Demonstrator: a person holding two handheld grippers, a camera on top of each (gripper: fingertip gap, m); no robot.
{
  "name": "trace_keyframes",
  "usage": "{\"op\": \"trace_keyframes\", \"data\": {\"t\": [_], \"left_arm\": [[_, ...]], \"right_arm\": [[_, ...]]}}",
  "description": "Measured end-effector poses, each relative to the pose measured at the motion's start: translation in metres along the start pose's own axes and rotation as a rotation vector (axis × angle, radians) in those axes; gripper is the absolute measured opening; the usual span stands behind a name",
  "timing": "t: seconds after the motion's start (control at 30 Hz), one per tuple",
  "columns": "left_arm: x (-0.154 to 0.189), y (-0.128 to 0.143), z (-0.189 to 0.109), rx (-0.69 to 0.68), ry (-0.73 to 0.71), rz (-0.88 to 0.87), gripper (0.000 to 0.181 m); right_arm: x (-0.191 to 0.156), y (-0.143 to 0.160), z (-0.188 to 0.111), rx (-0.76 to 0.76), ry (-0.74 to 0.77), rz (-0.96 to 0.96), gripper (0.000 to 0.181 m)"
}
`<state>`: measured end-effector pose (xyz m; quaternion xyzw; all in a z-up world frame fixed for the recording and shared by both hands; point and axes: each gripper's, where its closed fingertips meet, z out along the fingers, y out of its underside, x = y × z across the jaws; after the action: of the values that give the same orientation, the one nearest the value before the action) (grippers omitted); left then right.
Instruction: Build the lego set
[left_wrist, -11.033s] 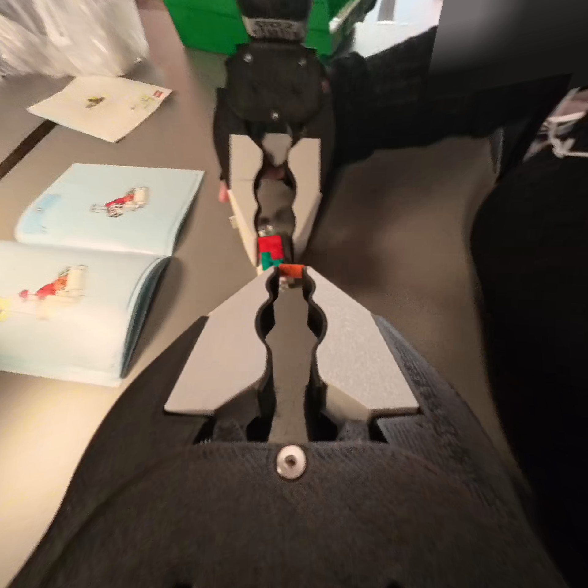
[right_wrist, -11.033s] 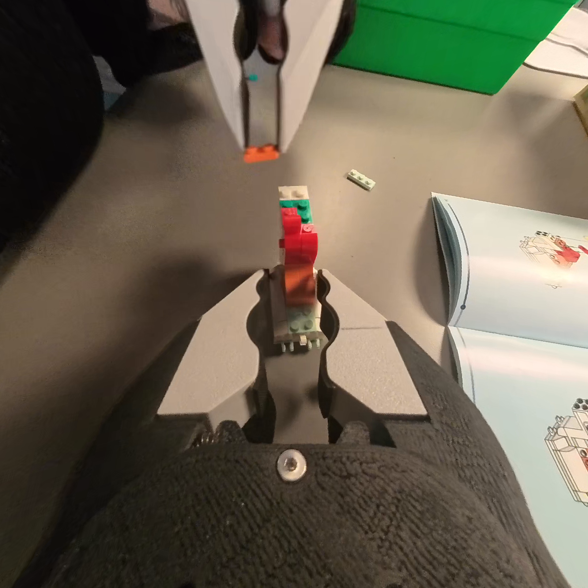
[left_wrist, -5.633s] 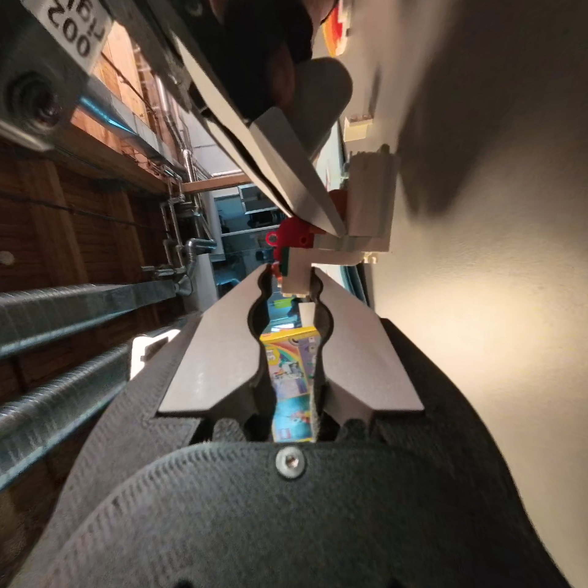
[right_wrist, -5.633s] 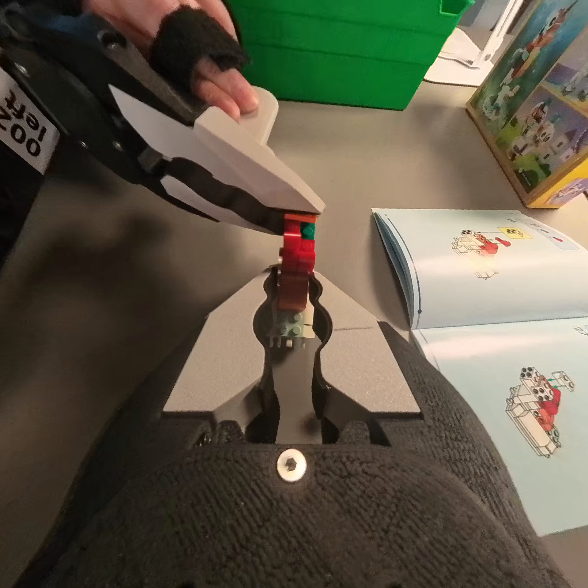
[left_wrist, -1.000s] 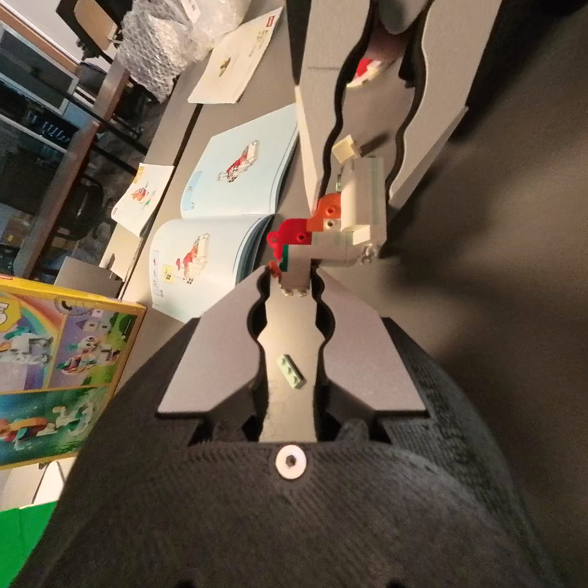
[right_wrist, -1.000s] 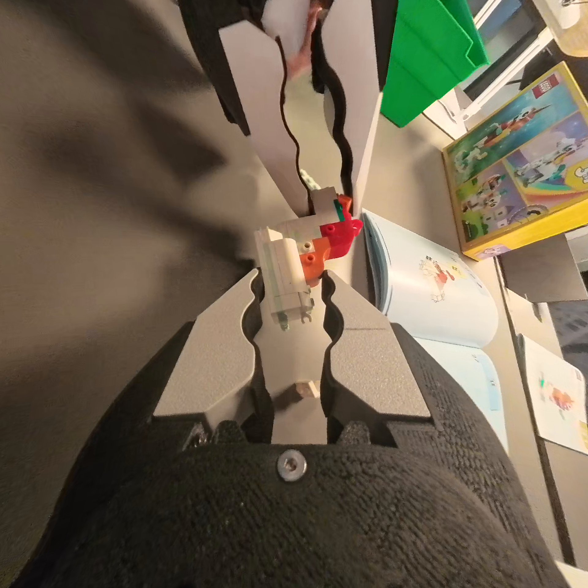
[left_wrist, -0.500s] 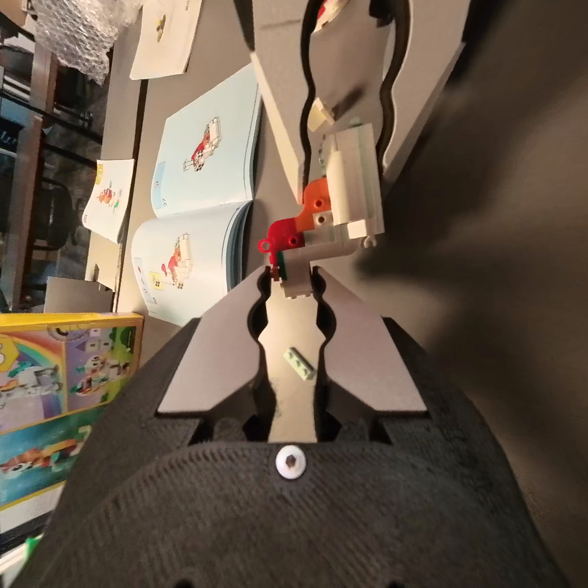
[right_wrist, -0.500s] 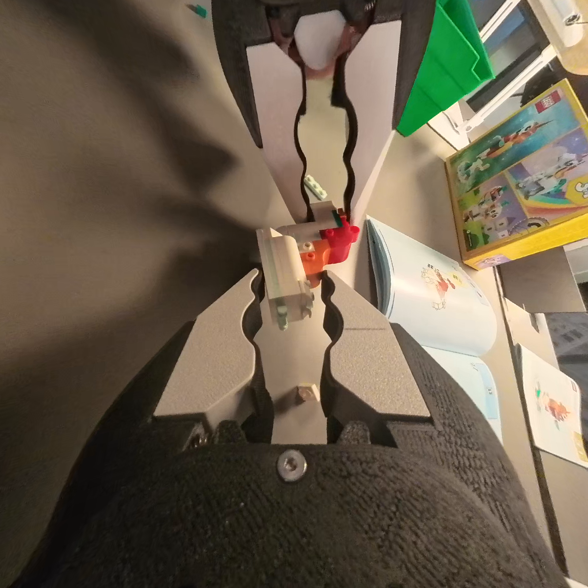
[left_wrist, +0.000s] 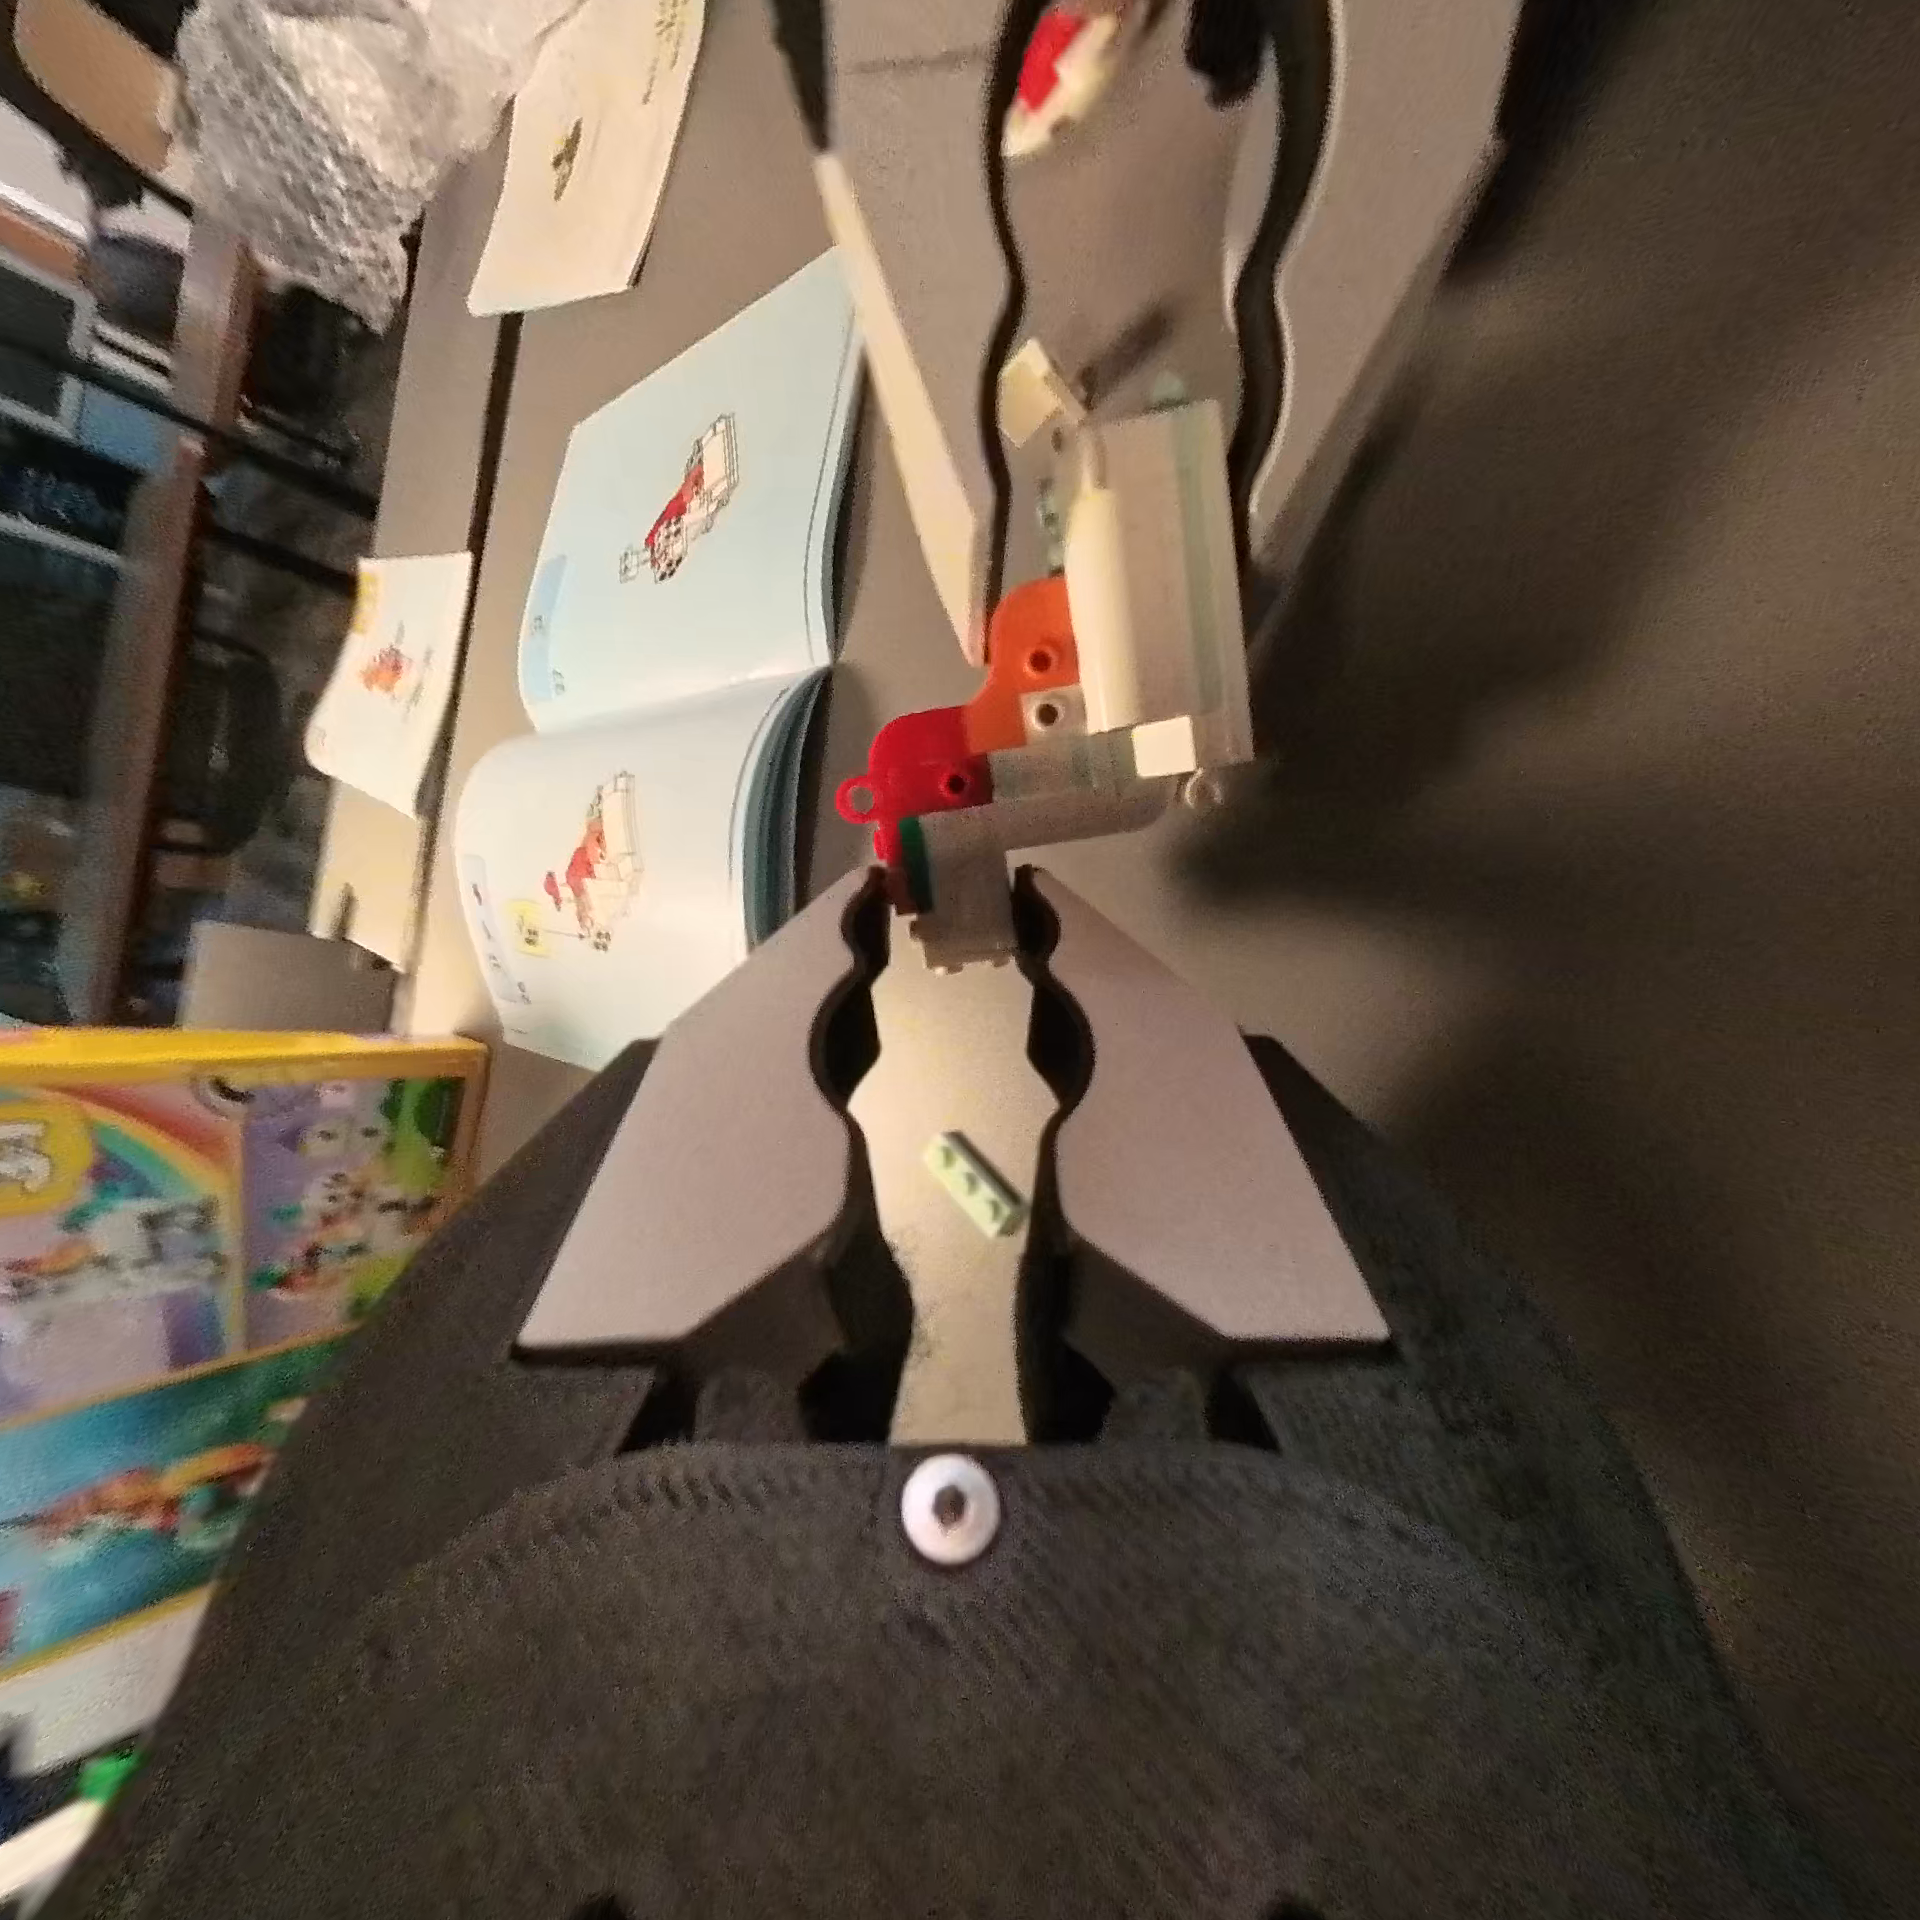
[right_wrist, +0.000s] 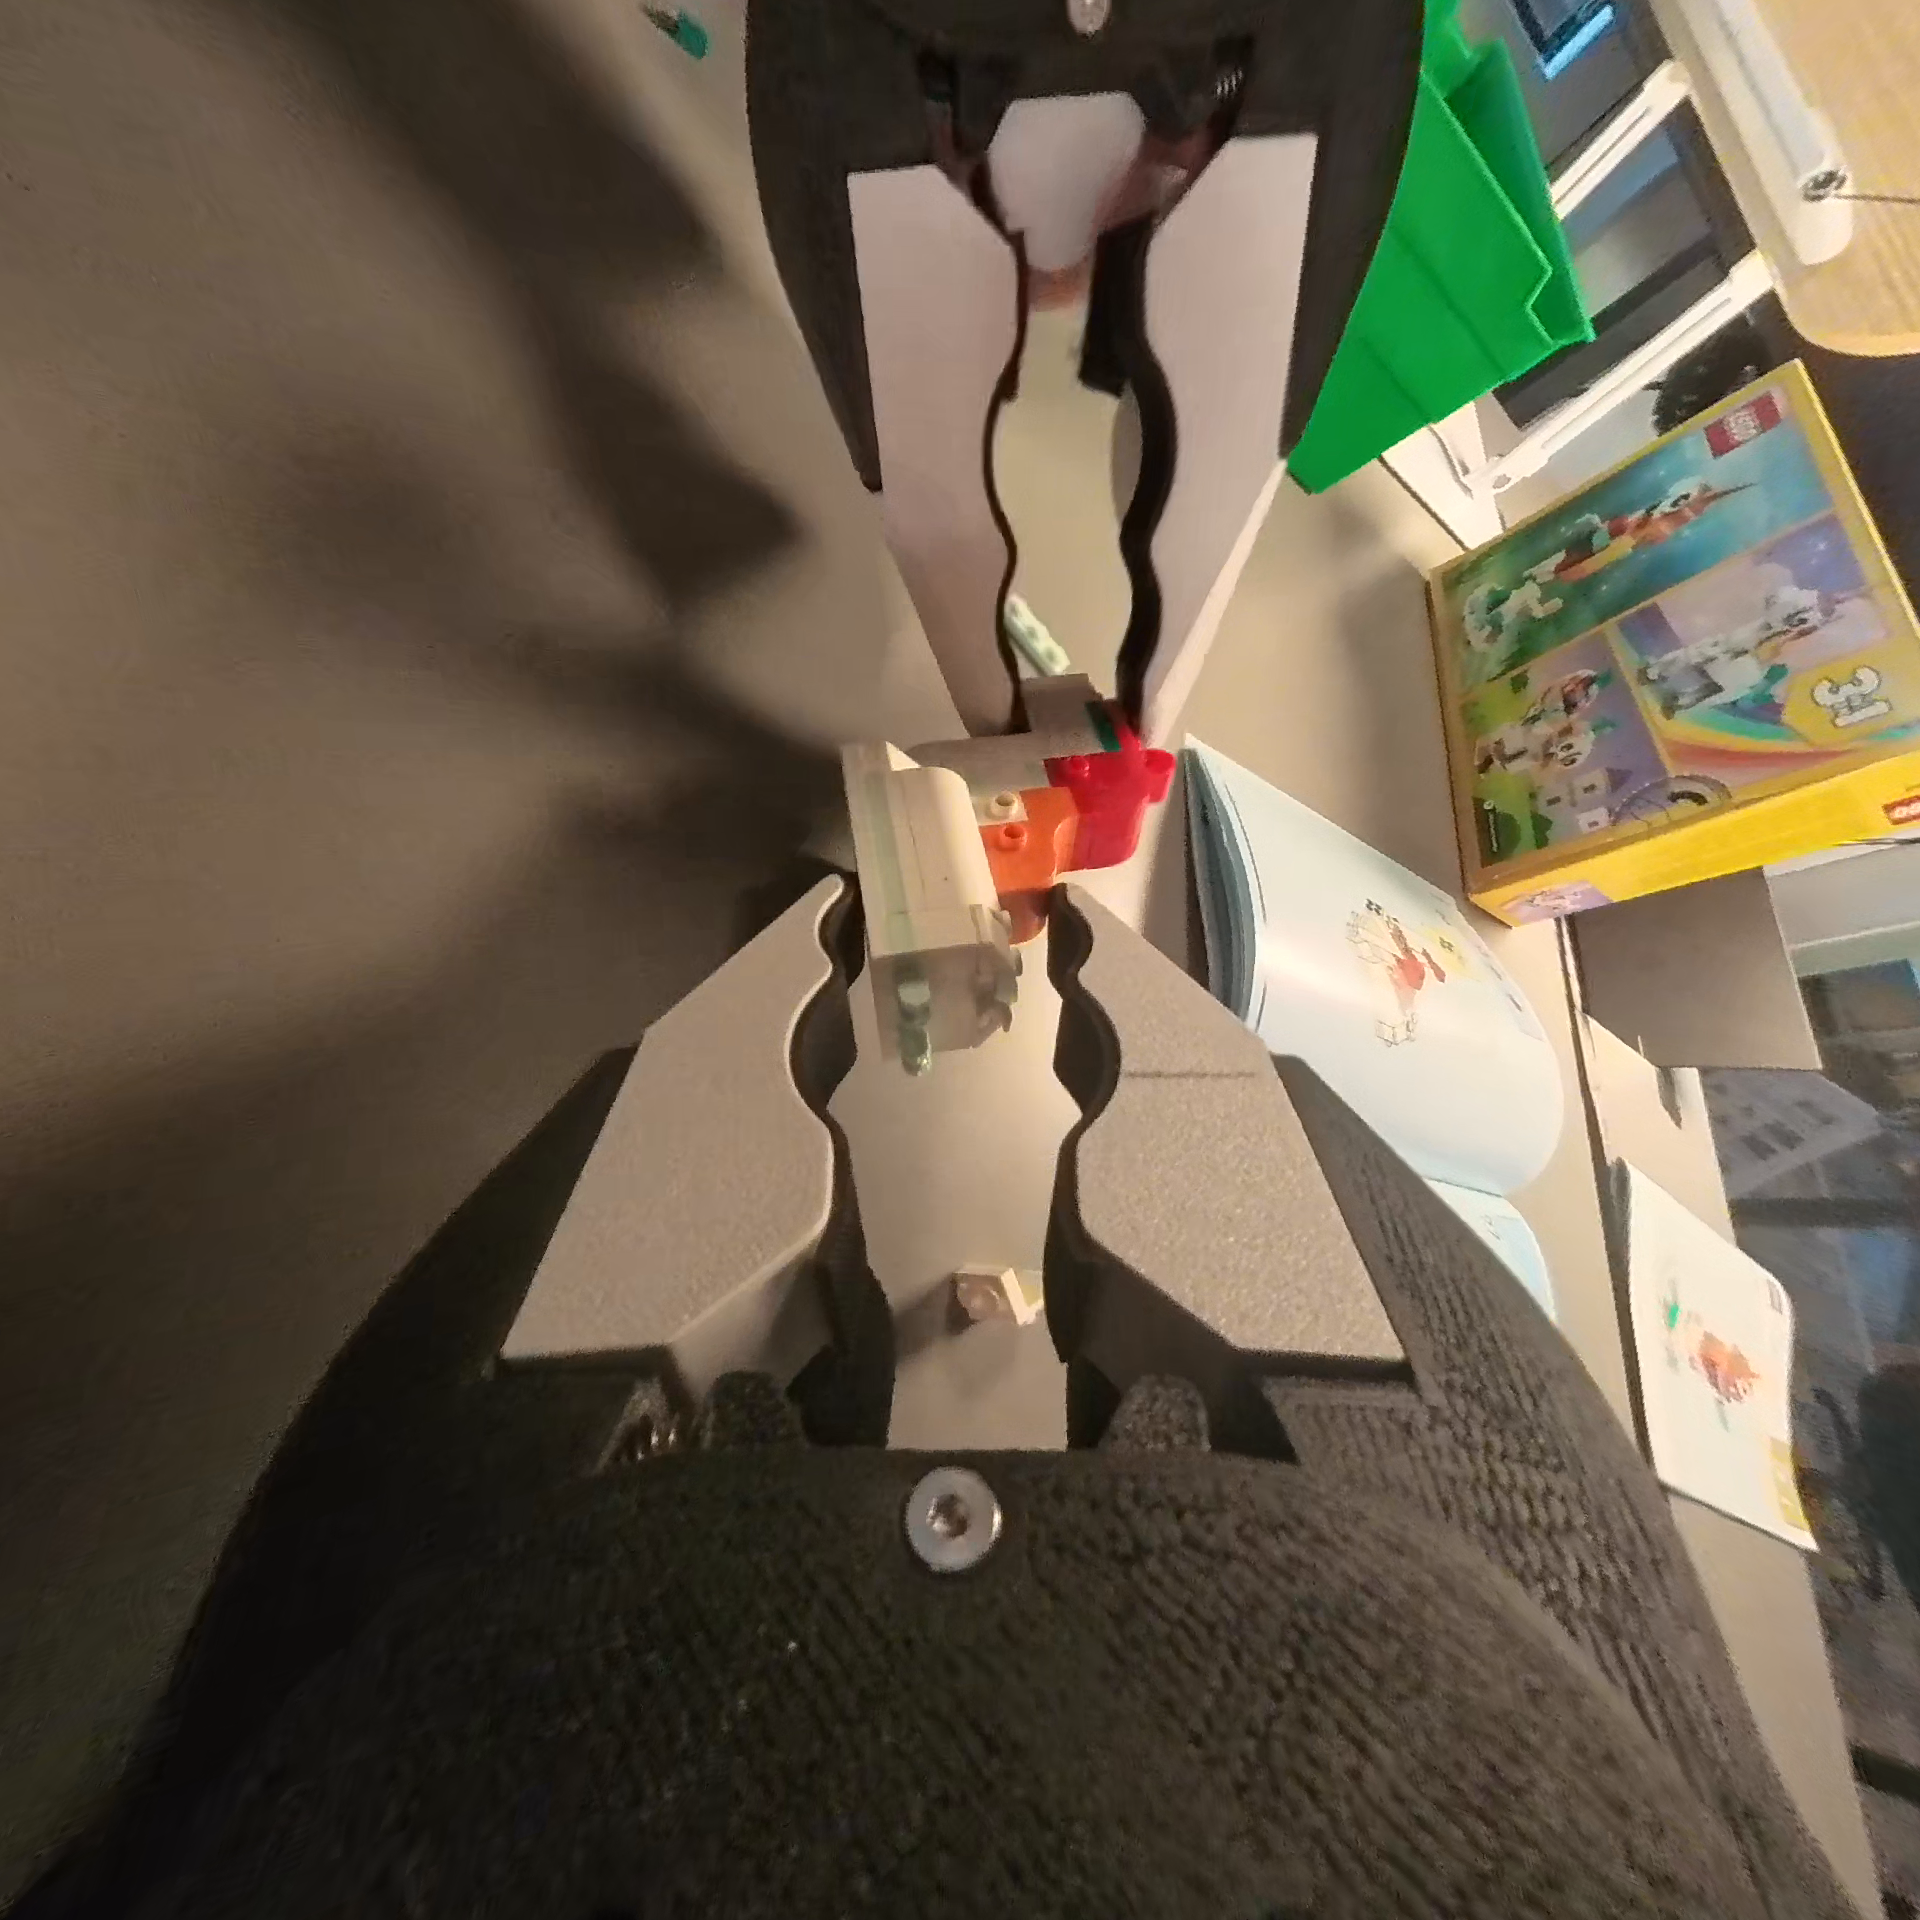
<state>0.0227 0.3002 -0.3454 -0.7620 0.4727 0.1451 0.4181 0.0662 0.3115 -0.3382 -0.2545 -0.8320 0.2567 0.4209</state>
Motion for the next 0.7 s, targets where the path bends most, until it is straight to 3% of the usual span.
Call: {"op": "trace_keyframes", "data": {"t": [0.03, 0.13, 0.43, 0.5, 0.57, 0.7], "left_arm": [[-0.001, 0.0, 0.0, -0.01, -0.018, 0.055, 0.024], [-0.001, 0.001, 0.0, -0.035, -0.035, 0.11, 0.024], [-0.011, -0.001, 0.0, 0.005, -0.077, -0.086, 0.022], [-0.008, -0.003, -0.001, 0.018, -0.064, -0.124, 0.031], [-0.007, -0.008, -0.005, 0.065, -0.022, -0.228, 0.04], [-0.014, -0.021, -0.022, 0.276, 0.199, -0.67, 0.048]], "right_arm": [[0.0, 0.0, 0.0, -0.002, 0.003, -0.006, 0.034], [0.0, 0.0, 0.0, -0.01, 0.005, -0.014, 0.034], [0.008, 0.0, 0.001, -0.009, 0.08, -0.038, 0.034], [0.006, 0.001, 0.001, -0.01, 0.09, -0.075, 0.034], [0.009, 0.002, -0.001, 0.005, 0.135, -0.144, 0.034], [0.013, -0.01, -0.014, 0.112, 0.174, -0.181, 0.034]]}}
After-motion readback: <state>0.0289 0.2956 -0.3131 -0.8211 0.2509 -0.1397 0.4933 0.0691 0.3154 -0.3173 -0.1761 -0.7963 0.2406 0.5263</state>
